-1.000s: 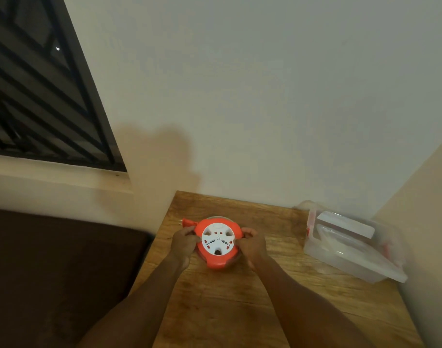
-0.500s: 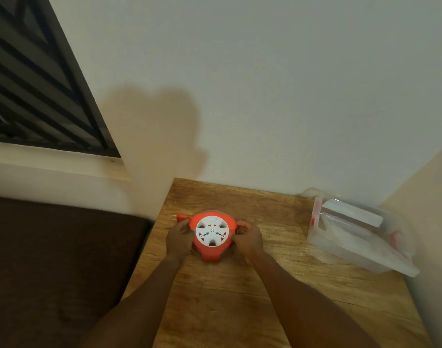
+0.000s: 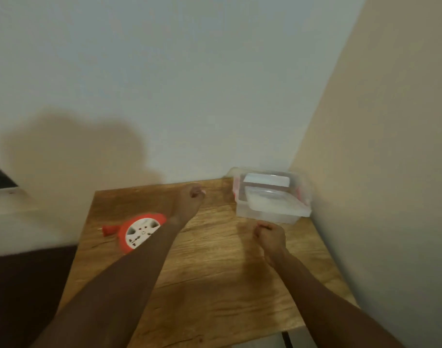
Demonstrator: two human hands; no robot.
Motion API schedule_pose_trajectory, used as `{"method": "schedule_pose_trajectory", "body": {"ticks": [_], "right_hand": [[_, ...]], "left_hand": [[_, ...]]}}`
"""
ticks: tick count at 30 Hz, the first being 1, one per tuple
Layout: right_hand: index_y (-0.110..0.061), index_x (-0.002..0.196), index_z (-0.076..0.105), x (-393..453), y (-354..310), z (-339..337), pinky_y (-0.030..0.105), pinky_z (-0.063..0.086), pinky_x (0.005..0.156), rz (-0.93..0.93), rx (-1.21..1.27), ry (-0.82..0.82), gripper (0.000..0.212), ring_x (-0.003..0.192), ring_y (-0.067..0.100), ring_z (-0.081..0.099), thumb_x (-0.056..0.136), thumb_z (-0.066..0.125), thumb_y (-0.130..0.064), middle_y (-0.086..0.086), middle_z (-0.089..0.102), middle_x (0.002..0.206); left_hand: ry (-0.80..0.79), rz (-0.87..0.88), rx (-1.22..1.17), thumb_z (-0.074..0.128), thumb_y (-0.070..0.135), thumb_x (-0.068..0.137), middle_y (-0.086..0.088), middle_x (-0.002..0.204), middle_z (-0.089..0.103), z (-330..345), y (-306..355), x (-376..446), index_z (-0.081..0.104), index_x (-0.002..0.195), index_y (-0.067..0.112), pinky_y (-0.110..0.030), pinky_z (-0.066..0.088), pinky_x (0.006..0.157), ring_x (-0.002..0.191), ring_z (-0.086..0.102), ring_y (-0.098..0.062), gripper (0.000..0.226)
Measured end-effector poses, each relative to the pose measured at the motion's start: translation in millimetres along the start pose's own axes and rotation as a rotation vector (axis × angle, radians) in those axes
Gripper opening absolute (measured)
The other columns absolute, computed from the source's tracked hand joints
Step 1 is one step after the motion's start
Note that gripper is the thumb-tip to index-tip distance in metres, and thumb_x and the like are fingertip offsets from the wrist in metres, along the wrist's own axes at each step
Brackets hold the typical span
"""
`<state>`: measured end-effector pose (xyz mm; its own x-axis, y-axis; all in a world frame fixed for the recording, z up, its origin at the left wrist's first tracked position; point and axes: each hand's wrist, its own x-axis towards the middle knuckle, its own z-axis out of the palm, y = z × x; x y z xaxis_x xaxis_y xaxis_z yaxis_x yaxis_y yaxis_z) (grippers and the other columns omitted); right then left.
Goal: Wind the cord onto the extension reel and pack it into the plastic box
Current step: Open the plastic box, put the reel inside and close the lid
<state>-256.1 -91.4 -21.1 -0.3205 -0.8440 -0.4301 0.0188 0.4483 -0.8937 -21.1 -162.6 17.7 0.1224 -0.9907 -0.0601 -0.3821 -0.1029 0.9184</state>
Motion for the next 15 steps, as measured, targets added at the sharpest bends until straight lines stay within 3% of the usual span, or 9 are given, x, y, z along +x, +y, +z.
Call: {"method": "schedule_pose_trajectory", "body": {"ticks": [2, 5, 7, 9, 12, 15], "right_hand": [[0.001, 0.088, 0.074, 6, -5, -36, 0.043, 0.058, 0.083, 0.069, 0.157, 0.073, 0.016, 0.082, 0.027, 0.065, 0.088, 0.059, 0.007, 0.016, 0.07, 0.089], [0.007, 0.11, 0.063, 13, -13, -80, 0.038, 0.059, 0.079, 0.137, 0.388, 0.146, 0.018, 0.09, 0.027, 0.067, 0.096, 0.052, 0.002, 0.019, 0.068, 0.1], [0.002, 0.116, 0.058, 12, -19, -107, 0.037, 0.058, 0.073, 0.174, 0.513, 0.168, 0.022, 0.096, 0.032, 0.067, 0.101, 0.044, -0.007, 0.021, 0.068, 0.105], [0.001, 0.114, 0.058, 13, -25, -126, 0.041, 0.059, 0.07, 0.214, 0.613, 0.16, 0.032, 0.096, 0.036, 0.068, 0.102, 0.043, -0.024, 0.022, 0.069, 0.104], [-0.005, 0.113, 0.057, 18, -37, -140, 0.047, 0.06, 0.079, 0.254, 0.649, 0.033, 0.05, 0.101, 0.038, 0.067, 0.094, 0.058, -0.051, 0.021, 0.066, 0.108], [-0.008, 0.12, 0.055, 18, -53, -132, 0.048, 0.061, 0.077, 0.257, 0.588, -0.053, 0.046, 0.102, 0.039, 0.067, 0.087, 0.076, -0.032, 0.024, 0.064, 0.114]], "left_hand": [[-0.089, -0.029, -0.048, 0.064, 0.013, 0.102, -0.008, 0.102, 0.065, 24, 20, 8, 0.067, 0.103, 0.014, -0.028, 0.045, 0.082, 0.1, 0.059, -0.018, 0.003], [-0.19, -0.129, -0.107, 0.066, 0.016, 0.099, -0.008, 0.09, 0.065, 53, 37, 19, 0.068, 0.091, 0.01, -0.033, 0.05, 0.077, 0.092, 0.062, -0.024, 0.011], [-0.246, -0.194, -0.123, 0.069, 0.015, 0.097, -0.015, 0.107, 0.074, 72, 45, 22, 0.072, 0.107, 0.001, -0.044, 0.06, 0.091, 0.105, 0.07, -0.032, 0.018], [-0.255, -0.239, -0.108, 0.068, 0.017, 0.099, -0.018, 0.128, 0.07, 89, 51, 25, 0.066, 0.132, 0.001, -0.052, 0.059, 0.1, 0.117, 0.068, -0.036, 0.036], [-0.233, -0.259, -0.072, 0.068, 0.013, 0.1, -0.018, 0.133, 0.069, 108, 56, 29, 0.062, 0.139, 0.003, -0.048, 0.063, 0.088, 0.116, 0.069, -0.039, 0.041], [-0.196, -0.283, -0.003, 0.071, 0.006, 0.096, -0.02, 0.129, 0.071, 116, 54, 33, 0.066, 0.133, -0.001, -0.038, 0.062, 0.071, 0.107, 0.072, -0.038, 0.038]]}}
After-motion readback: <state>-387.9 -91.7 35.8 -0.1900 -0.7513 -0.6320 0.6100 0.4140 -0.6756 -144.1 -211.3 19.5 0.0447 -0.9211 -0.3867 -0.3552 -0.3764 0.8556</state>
